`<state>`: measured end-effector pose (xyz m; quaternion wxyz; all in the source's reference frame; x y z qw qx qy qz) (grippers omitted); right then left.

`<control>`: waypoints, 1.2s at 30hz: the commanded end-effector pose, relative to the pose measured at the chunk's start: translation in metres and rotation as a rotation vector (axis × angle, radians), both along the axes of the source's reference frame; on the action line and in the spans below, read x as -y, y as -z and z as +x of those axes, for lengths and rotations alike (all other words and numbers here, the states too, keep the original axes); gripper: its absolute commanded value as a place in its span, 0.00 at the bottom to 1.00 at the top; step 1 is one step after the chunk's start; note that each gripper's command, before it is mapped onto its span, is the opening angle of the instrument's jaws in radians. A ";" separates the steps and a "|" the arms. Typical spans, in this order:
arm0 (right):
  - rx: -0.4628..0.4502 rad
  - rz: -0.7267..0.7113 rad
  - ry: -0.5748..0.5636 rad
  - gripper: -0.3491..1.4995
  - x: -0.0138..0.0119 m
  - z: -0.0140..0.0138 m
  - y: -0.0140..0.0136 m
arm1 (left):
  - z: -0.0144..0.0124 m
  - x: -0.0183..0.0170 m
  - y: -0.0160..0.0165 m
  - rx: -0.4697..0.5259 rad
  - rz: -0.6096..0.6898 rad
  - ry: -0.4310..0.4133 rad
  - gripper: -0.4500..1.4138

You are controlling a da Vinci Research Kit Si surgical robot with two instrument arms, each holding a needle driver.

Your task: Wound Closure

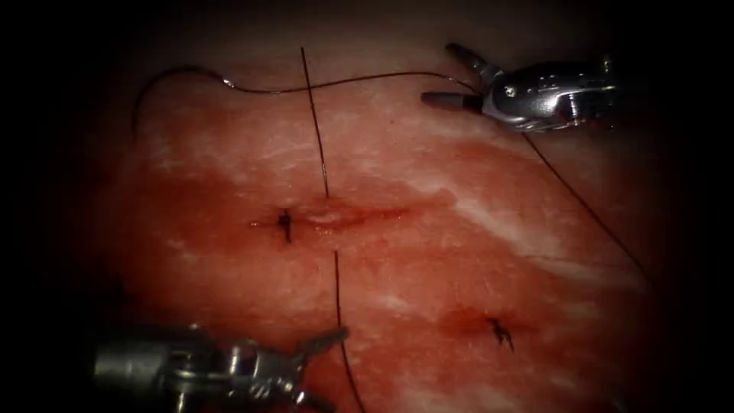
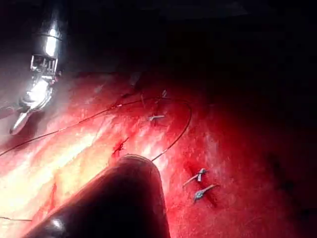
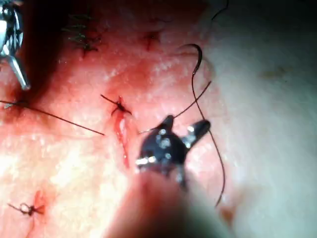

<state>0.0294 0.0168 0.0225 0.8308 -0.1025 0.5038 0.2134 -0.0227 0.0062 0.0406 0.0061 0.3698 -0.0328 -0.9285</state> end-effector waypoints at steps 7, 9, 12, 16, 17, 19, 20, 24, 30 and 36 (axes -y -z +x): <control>-0.002 0.008 0.008 0.89 0.0006 0.0012 -0.0006 | -0.0025 0.0025 0.0000 -0.026 -0.038 0.028 0.57; -0.002 0.007 0.008 0.89 0.0006 0.0012 -0.0007 | -0.0029 0.0027 0.0005 -0.013 -0.049 0.034 0.57; 0.001 0.008 0.009 0.89 0.0006 0.0013 -0.0009 | -0.0038 0.0030 0.0012 0.005 -0.065 0.033 0.57; 0.003 0.010 0.013 0.90 0.0006 0.0015 -0.0010 | -0.0053 0.0041 0.0014 0.015 -0.075 0.026 0.54; 0.003 0.010 0.013 0.90 0.0006 0.0015 -0.0010 | -0.0055 0.0043 0.0013 0.018 -0.075 0.025 0.54; 0.003 0.010 0.013 0.90 0.0006 0.0014 -0.0010 | -0.0057 0.0046 0.0013 0.017 -0.077 0.026 0.52; 0.001 0.015 0.011 0.90 0.0006 0.0014 -0.0010 | -0.0058 0.0047 0.0013 0.016 -0.078 0.027 0.51; 0.000 0.016 0.014 0.90 0.0006 0.0015 -0.0010 | -0.0061 0.0047 0.0013 0.021 -0.075 0.025 0.42; -0.002 0.017 0.021 0.90 0.0008 0.0018 -0.0011 | -0.0064 0.0048 0.0013 0.060 -0.116 -0.053 0.00; -0.046 0.030 0.104 0.81 0.0020 0.0020 -0.0013 | -0.0047 0.0026 0.0010 0.086 -0.199 -0.166 0.00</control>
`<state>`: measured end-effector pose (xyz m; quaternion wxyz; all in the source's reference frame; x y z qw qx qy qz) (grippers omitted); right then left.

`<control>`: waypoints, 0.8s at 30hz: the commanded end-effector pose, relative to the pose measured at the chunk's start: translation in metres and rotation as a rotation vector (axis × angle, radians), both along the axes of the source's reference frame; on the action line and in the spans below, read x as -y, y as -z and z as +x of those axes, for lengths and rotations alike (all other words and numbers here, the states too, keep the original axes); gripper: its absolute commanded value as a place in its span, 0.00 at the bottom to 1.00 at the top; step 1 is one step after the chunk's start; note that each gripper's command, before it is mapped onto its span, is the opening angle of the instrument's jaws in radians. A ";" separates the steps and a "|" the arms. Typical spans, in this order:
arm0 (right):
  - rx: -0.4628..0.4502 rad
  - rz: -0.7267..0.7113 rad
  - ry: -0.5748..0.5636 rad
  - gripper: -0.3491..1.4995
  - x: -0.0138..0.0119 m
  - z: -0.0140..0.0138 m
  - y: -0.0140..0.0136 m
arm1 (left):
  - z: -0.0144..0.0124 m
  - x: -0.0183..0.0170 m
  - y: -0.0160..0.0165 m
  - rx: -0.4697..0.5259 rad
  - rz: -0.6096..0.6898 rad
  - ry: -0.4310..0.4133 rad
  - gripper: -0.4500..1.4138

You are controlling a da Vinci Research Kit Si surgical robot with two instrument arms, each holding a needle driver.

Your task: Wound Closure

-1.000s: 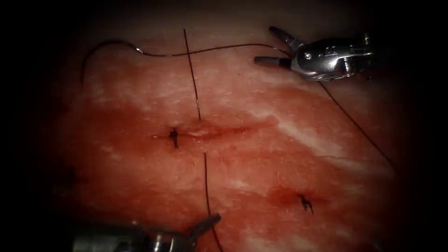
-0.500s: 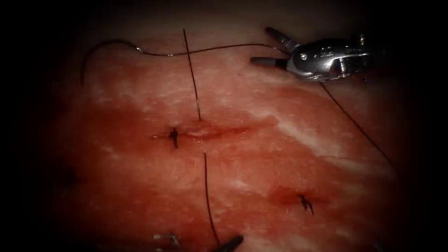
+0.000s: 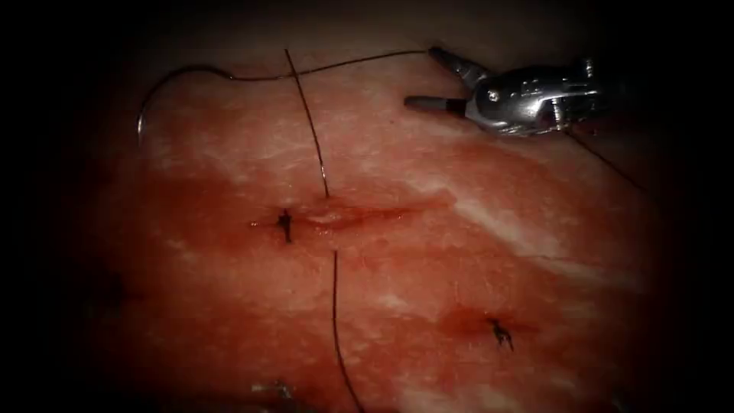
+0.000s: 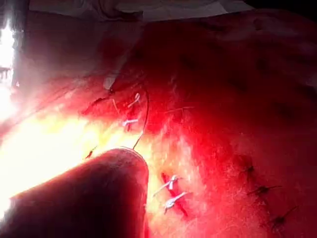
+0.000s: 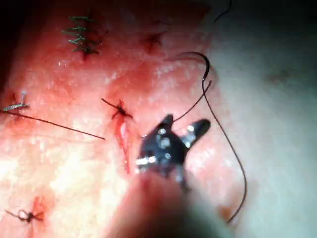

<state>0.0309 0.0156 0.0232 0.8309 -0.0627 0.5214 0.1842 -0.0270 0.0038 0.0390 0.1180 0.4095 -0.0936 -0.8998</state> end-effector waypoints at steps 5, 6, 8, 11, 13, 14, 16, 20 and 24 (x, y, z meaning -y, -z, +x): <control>-0.069 0.007 0.144 0.40 0.0029 0.0018 -0.0007 | 0.0016 -0.0031 -0.0010 -0.033 -0.061 0.004 0.00; -0.088 0.005 0.175 0.35 0.0033 0.0021 -0.0007 | 0.0018 -0.0035 -0.0010 -0.037 -0.074 -0.002 0.00; -0.114 -0.014 0.227 0.35 0.0039 0.0027 -0.0006 | 0.0022 -0.0042 -0.0010 -0.041 -0.095 -0.013 0.00; -0.167 -0.045 0.330 0.38 0.0055 0.0041 -0.0004 | 0.0026 -0.0048 -0.0009 -0.055 -0.129 -0.039 0.00; -0.196 -0.060 0.374 0.43 0.0066 0.0048 -0.0005 | 0.0030 -0.0052 -0.0008 -0.072 -0.147 -0.047 0.00; -0.210 -0.071 0.404 0.44 0.0075 0.0052 -0.0006 | 0.0032 -0.0054 -0.0007 -0.081 -0.161 -0.055 0.00; -0.221 -0.081 0.465 0.46 0.0091 0.0057 -0.0010 | 0.0038 -0.0058 -0.0006 -0.105 -0.187 -0.059 0.00; -0.237 -0.100 0.594 0.56 0.0128 0.0056 -0.0029 | 0.0063 -0.0073 -0.0003 -0.171 -0.241 -0.082 0.00; -0.259 -0.113 0.632 0.63 0.0138 0.0057 -0.0033 | 0.0066 -0.0078 -0.0009 -0.187 -0.258 -0.093 0.00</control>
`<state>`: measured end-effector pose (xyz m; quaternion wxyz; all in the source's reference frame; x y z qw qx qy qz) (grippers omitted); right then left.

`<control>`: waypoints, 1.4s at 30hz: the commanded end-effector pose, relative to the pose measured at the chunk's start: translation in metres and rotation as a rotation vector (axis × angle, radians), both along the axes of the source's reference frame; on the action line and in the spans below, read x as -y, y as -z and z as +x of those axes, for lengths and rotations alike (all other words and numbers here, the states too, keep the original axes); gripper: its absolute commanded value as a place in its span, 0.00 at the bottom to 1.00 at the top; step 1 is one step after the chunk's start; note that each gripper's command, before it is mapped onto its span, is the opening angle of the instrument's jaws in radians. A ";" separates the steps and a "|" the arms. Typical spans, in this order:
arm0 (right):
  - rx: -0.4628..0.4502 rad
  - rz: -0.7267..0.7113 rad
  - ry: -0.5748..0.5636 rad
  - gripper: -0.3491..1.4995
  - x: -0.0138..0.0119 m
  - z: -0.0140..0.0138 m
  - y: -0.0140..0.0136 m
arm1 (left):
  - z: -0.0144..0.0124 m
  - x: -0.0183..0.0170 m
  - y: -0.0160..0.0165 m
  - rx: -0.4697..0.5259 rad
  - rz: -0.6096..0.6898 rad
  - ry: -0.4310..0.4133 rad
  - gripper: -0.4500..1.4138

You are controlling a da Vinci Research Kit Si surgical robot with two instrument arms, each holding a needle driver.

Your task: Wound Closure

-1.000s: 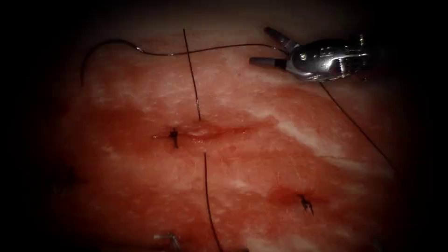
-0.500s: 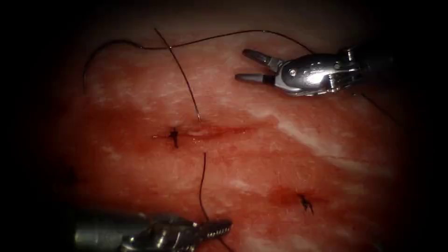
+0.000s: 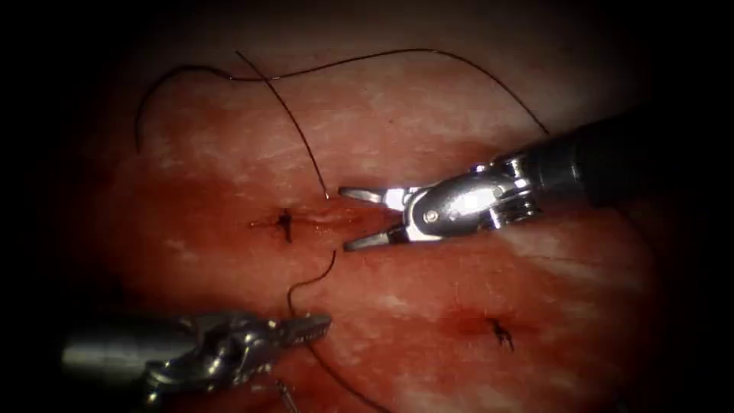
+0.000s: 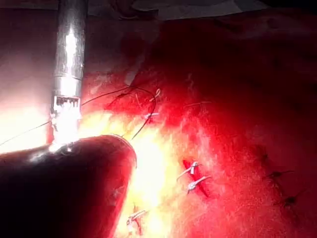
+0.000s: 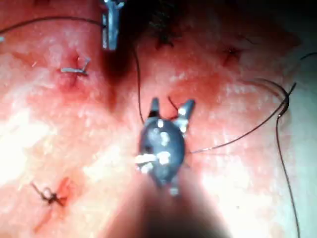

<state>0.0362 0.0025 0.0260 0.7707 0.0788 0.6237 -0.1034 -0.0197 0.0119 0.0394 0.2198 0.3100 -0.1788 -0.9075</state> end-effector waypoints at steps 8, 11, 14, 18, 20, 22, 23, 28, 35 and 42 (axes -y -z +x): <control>-0.016 0.009 0.039 0.66 0.0013 0.0022 0.0001 | -0.0013 -0.0005 -0.0028 -0.035 -0.014 -0.022 0.00; -0.005 0.009 0.043 0.66 0.0014 0.0029 0.0003 | -0.0013 -0.0007 -0.0033 -0.041 -0.012 -0.024 0.00; -0.001 0.011 0.047 0.67 0.0019 0.0036 0.0004 | -0.0012 -0.0008 -0.0035 -0.049 -0.016 -0.027 0.00; -0.006 0.010 0.060 0.67 0.0024 0.0043 0.0002 | -0.0011 -0.0007 -0.0033 -0.049 -0.016 -0.028 0.00; -0.008 0.006 0.067 0.67 0.0028 0.0047 0.0001 | -0.0011 -0.0007 -0.0032 -0.051 -0.014 -0.030 0.00; -0.008 0.006 0.069 0.69 0.0032 0.0051 -0.0001 | -0.0011 -0.0006 -0.0031 -0.052 -0.014 -0.029 0.00; -0.013 0.004 0.073 0.69 0.0034 0.0053 -0.0002 | -0.0011 -0.0006 -0.0030 -0.054 -0.013 -0.031 0.00; -0.034 -0.012 0.097 0.70 0.0044 0.0067 -0.0011 | -0.0013 -0.0002 -0.0024 -0.063 -0.009 -0.034 0.00; -0.044 -0.002 0.112 0.66 0.0043 0.0078 -0.0015 | -0.0014 0.0003 -0.0021 -0.071 -0.012 -0.040 0.00; -0.063 0.031 0.160 0.00 0.0033 0.0075 -0.0008 | -0.0015 0.0001 -0.0026 -0.072 -0.011 -0.042 0.00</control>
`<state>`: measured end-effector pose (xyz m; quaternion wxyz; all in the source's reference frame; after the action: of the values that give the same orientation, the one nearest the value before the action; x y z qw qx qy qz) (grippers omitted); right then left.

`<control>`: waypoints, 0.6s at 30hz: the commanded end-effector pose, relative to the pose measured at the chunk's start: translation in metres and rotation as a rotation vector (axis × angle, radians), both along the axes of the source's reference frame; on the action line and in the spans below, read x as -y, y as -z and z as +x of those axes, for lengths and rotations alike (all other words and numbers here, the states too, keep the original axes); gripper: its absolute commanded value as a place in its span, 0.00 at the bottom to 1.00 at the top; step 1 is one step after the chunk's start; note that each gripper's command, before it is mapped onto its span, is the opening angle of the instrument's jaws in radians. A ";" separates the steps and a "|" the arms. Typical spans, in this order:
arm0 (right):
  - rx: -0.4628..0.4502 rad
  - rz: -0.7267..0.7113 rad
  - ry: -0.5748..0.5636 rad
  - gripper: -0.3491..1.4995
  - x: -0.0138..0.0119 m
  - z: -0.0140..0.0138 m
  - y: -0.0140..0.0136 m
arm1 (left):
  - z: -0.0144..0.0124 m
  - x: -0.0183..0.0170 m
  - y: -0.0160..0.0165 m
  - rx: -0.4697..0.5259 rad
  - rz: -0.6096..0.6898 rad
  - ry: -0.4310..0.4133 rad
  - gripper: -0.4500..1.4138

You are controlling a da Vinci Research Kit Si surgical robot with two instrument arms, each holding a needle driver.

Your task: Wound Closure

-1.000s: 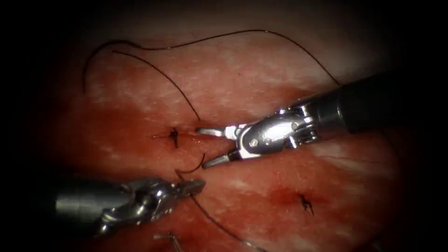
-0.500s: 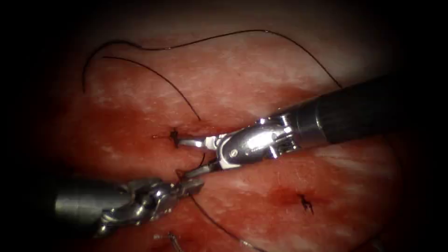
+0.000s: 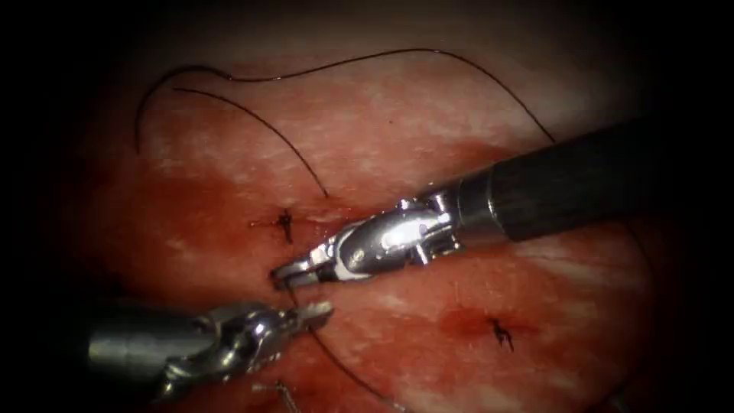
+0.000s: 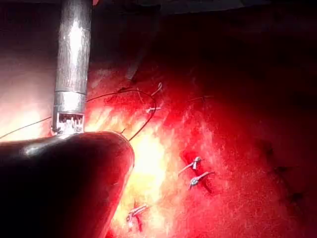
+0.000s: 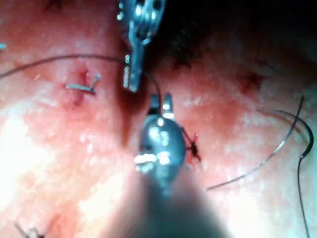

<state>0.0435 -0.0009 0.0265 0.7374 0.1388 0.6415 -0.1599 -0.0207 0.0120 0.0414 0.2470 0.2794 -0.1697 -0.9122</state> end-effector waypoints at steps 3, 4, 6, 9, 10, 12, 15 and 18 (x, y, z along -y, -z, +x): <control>0.009 0.003 -0.012 0.00 -0.0010 0.0000 0.0002 | -0.0005 0.0001 -0.0008 -0.002 0.003 -0.001 0.00; 0.010 0.002 -0.018 0.00 -0.0011 -0.0001 0.0002 | -0.0005 0.0000 -0.0009 -0.002 0.003 -0.001 0.00; 0.020 0.000 -0.012 0.00 -0.0012 -0.0001 0.0002 | -0.0005 0.0000 -0.0009 -0.002 0.003 -0.001 0.00; 0.061 -0.017 -0.015 0.00 -0.0015 -0.0002 -0.0003 | -0.0007 -0.0002 -0.0008 0.024 0.035 0.073 0.50; 0.076 -0.018 -0.021 0.00 -0.0017 -0.0003 -0.0005 | -0.0008 -0.0002 -0.0006 0.043 0.033 0.116 0.67; 0.111 0.001 -0.044 0.00 -0.0023 -0.0005 -0.0011 | -0.0009 0.0000 -0.0001 0.086 0.007 0.185 0.76; 0.146 0.033 -0.072 0.00 -0.0032 -0.0007 -0.0022 | -0.0012 0.0002 0.0009 0.104 -0.003 0.233 0.81; 0.173 0.070 -0.092 0.00 -0.0042 -0.0009 -0.0033 | -0.0015 0.0006 0.0018 0.130 -0.021 0.260 0.83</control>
<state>0.0422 0.0036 0.0292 0.7919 0.1480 0.5860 -0.0875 -0.0218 0.0114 0.0388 0.1167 0.3134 -0.2337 -0.9130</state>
